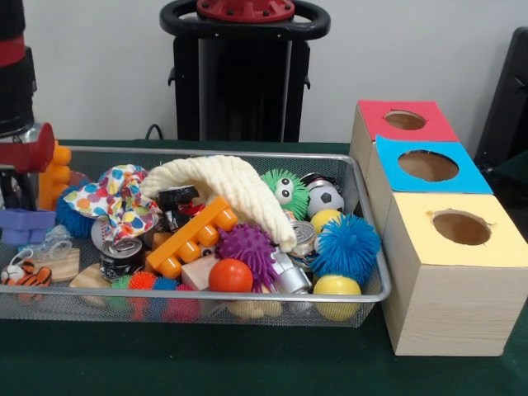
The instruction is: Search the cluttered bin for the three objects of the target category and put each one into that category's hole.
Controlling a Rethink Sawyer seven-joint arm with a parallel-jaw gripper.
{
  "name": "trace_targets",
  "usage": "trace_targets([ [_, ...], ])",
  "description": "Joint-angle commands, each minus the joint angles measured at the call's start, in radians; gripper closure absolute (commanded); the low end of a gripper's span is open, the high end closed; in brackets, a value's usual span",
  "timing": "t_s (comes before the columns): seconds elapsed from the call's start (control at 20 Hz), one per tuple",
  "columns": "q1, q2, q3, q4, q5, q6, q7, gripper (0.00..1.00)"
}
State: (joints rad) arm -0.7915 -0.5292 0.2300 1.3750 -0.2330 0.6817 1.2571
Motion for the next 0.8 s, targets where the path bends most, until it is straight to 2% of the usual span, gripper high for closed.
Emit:
trace_targets([
  [0.05,-0.108,-0.055,0.232,0.205,0.059,-0.178,-0.003,1.0],
  [0.15,-0.11,-0.037,0.22,0.19,0.021,-0.183,-0.023,1.0],
  [0.35,-0.001,0.024,0.038,0.072,-0.18,-0.179,-0.043,1.0],
  [0.5,0.017,0.077,0.008,0.026,-0.229,-0.164,-0.053,1.0],
  [0.6,-0.01,0.096,0.044,0.035,-0.216,-0.144,-0.069,1.0],
  [0.8,-0.143,0.097,0.226,0.144,-0.163,-0.14,-0.158,1.0],
])
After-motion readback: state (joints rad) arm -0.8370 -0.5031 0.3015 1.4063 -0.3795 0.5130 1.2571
